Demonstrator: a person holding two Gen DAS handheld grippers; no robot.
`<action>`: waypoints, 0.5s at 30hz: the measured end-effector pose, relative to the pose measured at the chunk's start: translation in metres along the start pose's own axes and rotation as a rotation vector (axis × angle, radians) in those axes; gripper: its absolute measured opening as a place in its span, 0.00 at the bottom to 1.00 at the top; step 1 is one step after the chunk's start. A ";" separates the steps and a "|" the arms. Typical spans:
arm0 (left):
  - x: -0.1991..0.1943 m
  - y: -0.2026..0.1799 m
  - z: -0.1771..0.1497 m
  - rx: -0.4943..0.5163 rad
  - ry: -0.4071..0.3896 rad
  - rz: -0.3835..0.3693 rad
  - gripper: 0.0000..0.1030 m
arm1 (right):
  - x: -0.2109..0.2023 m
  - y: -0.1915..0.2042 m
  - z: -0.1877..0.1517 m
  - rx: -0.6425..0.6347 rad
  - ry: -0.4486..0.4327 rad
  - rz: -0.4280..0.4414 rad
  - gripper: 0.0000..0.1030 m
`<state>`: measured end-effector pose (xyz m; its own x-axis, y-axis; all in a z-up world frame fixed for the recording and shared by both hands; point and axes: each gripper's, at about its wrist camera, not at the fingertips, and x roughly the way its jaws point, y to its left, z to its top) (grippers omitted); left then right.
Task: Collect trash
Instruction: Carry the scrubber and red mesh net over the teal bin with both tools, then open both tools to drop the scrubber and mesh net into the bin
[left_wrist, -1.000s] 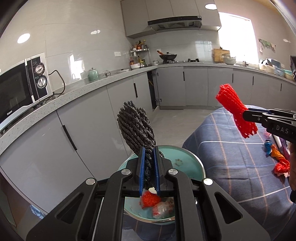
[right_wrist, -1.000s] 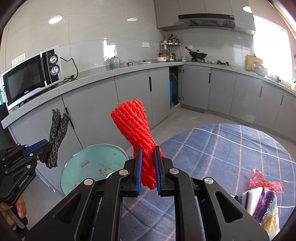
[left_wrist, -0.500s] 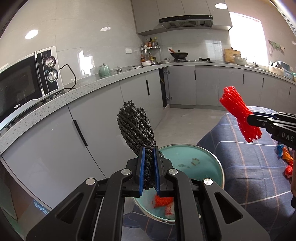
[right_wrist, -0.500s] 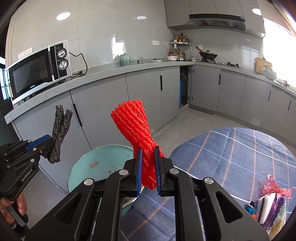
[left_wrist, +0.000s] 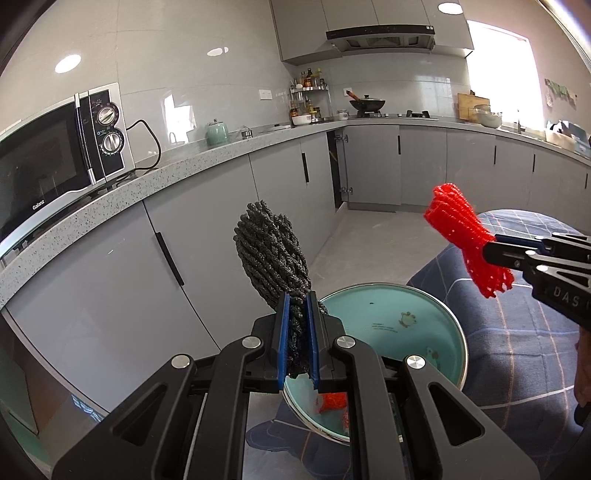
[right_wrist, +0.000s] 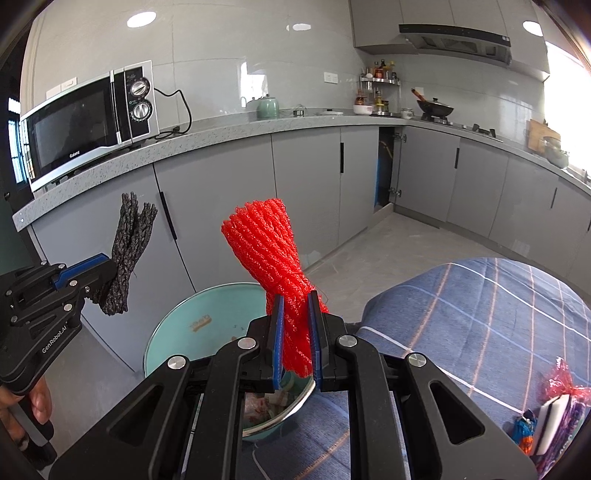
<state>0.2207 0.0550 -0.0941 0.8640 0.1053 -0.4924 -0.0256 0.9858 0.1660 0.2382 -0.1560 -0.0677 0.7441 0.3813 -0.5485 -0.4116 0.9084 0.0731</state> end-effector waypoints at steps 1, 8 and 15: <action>0.000 0.000 0.000 0.001 0.000 -0.002 0.10 | 0.001 0.001 0.000 -0.002 0.003 0.002 0.13; 0.003 -0.001 0.000 -0.002 0.008 -0.014 0.10 | 0.008 0.005 -0.002 -0.015 0.019 0.021 0.13; 0.006 0.001 -0.002 -0.010 0.016 -0.020 0.15 | 0.018 0.010 -0.008 -0.023 0.048 0.039 0.24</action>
<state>0.2254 0.0572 -0.0983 0.8564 0.0877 -0.5088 -0.0136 0.9890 0.1476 0.2433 -0.1418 -0.0833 0.7016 0.4071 -0.5849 -0.4521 0.8887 0.0763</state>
